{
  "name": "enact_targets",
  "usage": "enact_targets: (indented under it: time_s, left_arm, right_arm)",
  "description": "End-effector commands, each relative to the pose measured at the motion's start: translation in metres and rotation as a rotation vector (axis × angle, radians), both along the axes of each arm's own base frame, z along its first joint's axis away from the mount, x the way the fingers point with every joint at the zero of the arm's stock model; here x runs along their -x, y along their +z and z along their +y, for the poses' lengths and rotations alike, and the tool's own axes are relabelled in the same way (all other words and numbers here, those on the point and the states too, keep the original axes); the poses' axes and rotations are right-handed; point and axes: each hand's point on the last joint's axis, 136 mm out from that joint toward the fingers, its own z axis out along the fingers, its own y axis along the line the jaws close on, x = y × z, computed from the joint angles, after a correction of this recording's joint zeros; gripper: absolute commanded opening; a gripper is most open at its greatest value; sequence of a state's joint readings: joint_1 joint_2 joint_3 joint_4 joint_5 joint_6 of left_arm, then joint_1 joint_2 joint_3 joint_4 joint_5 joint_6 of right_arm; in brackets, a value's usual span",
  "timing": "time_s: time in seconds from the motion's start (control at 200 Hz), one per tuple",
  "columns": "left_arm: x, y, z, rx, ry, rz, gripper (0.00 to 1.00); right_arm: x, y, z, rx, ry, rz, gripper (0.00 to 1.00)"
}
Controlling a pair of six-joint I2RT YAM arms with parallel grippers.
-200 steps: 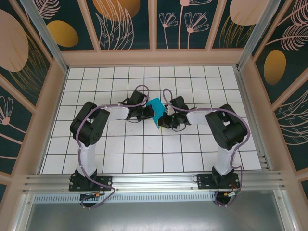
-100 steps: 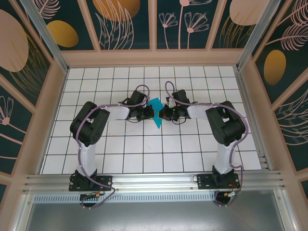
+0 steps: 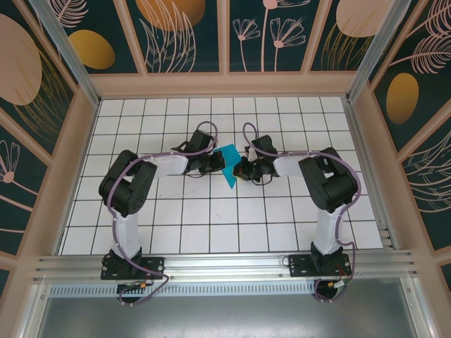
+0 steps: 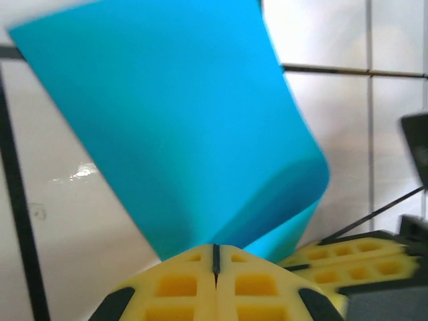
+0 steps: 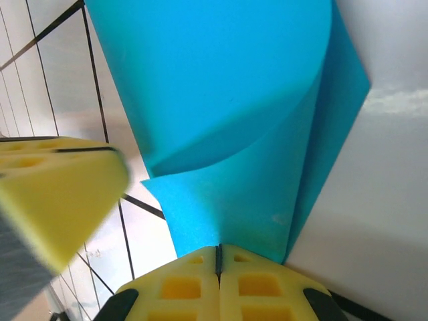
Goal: Fold a paper plane with a square sheet of paper (pick it up from the middle)
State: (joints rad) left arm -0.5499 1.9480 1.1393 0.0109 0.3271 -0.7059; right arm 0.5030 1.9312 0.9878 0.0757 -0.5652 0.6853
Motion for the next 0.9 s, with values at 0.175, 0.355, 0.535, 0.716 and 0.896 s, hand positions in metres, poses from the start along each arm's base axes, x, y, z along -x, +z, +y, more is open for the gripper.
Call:
enact_targets:
  time_s: [0.175, 0.355, 0.535, 0.716, 0.896]
  left_arm:
    - [0.015, 0.037, 0.012, 0.073, 0.064, -0.055, 0.04]
    - [0.045, 0.022, 0.003, 0.131, 0.023, 0.011, 0.01]
    - [0.061, 0.011, -0.01, 0.164, -0.014, 0.056, 0.0]
    - [0.069, 0.0, -0.013, 0.18, -0.02, 0.097, 0.0]
    - [0.078, -0.015, -0.013, 0.163, -0.026, 0.138, 0.0]
  right_arm:
    - [0.013, -0.004, 0.007, -0.016, -0.101, 0.103, 0.04]
    - [0.018, 0.0, 0.021, -0.043, -0.064, 0.103, 0.04]
    - [0.019, 0.0, 0.022, -0.041, -0.049, 0.101, 0.04]
    - [0.018, 0.002, 0.024, -0.046, -0.042, 0.095, 0.04]
    - [0.014, 0.007, 0.025, -0.067, -0.039, 0.088, 0.04]
